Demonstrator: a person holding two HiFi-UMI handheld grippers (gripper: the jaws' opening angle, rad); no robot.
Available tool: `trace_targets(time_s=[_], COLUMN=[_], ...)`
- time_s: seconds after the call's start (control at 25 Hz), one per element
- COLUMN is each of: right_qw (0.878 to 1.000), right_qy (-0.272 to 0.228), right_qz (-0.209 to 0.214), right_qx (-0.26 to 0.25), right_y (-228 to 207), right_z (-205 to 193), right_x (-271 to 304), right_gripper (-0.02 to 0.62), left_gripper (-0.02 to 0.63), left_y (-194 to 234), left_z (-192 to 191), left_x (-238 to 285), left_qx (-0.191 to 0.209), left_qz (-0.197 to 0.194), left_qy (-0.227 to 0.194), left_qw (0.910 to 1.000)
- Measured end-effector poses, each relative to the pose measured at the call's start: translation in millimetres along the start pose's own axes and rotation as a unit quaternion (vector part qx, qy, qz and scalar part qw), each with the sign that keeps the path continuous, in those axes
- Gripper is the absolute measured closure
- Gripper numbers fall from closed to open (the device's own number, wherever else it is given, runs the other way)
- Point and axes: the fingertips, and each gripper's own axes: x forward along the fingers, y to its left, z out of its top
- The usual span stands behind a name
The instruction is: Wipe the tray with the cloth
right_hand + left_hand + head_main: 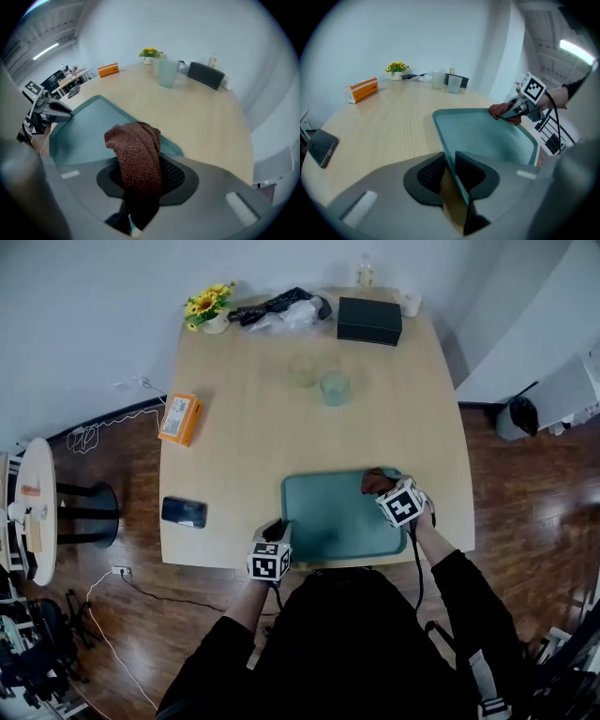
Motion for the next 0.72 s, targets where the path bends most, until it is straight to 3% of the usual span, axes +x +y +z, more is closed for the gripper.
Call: trace_targets(time_s=[0.16, 0.24, 0.44, 0.6, 0.72], right_qw=[0.998, 0.998, 0.997, 0.981, 0.968], right_qy=[-0.018, -0.022, -0.019, -0.028, -0.028], right_qz=[-0.020, -0.024, 0.029, 0.089, 0.110], right_qx=[0.055, 0.048, -0.062, -0.172, -0.222], right_y=[-34, -24, 74, 183, 234], right_z=[-16, -7, 44, 90, 114], right_x=[-16, -15, 11, 26, 33], right_gripper=[0.480, 0.480, 0.480, 0.479, 0.480], left_gripper=[0.551, 0.551, 0.551, 0.551, 0.551], left_y=[-6, -7, -7, -9, -8], left_z=[1, 1, 6, 7, 9], left_x=[1, 1, 4, 6, 6], left_qx=[0.007, 0.008, 0.015, 0.027, 0.027], left_qz=[0.004, 0.005, 0.005, 0.006, -0.002], left_qy=[0.002, 0.002, -0.005, -0.013, -0.016], left_qw=[1.0000, 1.0000, 0.9999, 0.9995, 0.9995])
